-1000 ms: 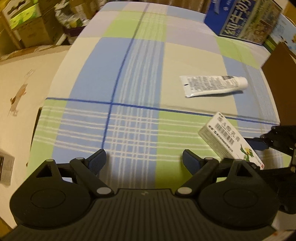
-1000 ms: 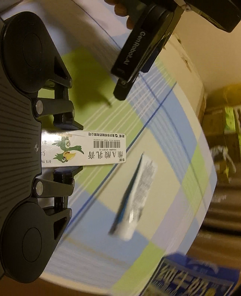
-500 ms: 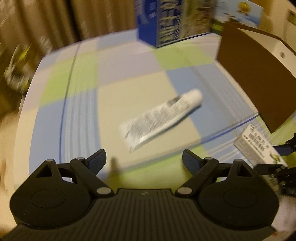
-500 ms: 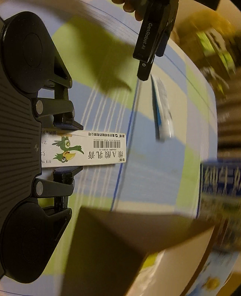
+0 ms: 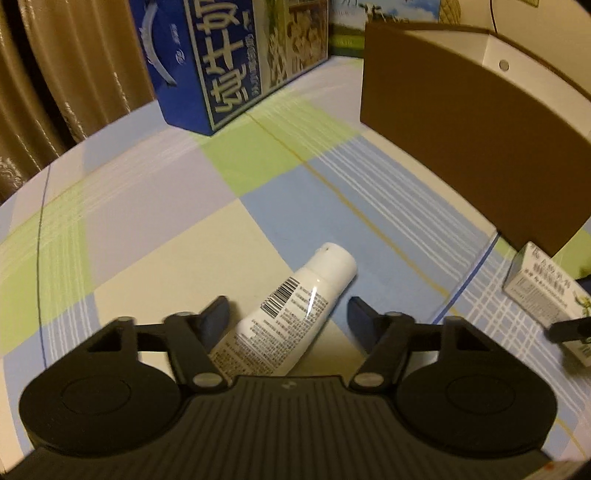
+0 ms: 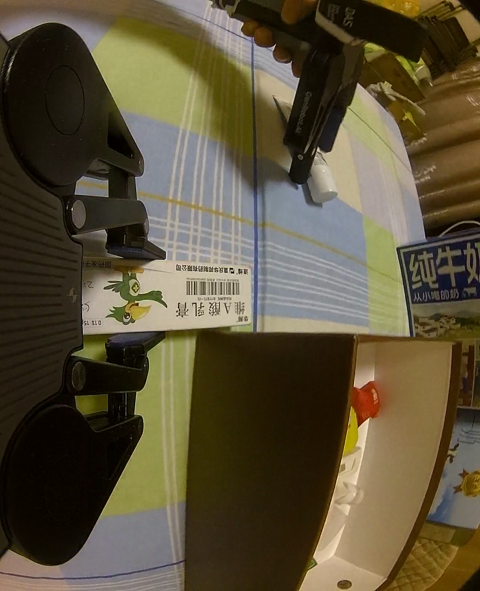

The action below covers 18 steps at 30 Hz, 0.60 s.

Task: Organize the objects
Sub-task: 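Grasp the white-green medicine box with the right tool while the left tool grasps the white tube, then carry the tube and medicine box over the open box with both tools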

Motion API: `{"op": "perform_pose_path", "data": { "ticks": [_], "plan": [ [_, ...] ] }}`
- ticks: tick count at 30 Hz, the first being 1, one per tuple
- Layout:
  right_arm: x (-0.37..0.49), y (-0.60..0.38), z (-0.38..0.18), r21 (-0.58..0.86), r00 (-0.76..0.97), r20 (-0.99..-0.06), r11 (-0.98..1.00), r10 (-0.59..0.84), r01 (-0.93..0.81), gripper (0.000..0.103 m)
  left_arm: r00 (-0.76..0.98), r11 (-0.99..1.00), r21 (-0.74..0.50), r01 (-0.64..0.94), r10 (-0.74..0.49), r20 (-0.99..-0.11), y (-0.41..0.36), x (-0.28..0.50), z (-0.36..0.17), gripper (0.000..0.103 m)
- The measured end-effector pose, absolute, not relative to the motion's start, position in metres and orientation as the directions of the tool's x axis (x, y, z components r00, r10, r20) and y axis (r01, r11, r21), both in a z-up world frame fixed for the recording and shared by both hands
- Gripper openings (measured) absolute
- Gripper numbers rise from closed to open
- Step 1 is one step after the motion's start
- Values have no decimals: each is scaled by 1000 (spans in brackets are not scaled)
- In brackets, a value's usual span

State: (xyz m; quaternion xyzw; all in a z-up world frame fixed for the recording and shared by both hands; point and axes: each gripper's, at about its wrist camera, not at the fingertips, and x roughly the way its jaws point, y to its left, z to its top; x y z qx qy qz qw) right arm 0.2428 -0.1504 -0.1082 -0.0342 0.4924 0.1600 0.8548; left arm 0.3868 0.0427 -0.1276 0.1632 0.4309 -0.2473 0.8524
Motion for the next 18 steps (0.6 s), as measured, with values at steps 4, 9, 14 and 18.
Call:
{"op": "perform_pose_path", "data": {
  "ticks": [4,9,14,18],
  "plan": [
    [241,-153,-106,101,464,-852,946,242,-308,36,492,832,36,553,-291,-820,44,385,-124,48],
    [240,-151,-108,100,462,-853,946,242,-310,36,497,843,41,537,-276,-823,48,362,-126,42],
    [236,-151,-109,88,459,-856,941,239,-326,36,486,898,18,440,-221,-845,56,328,-126,38],
    [227,-150,-109,80,454,-857,935,242,-346,36,465,945,-8,327,-169,-869,59,299,-125,34]
  ]
}}
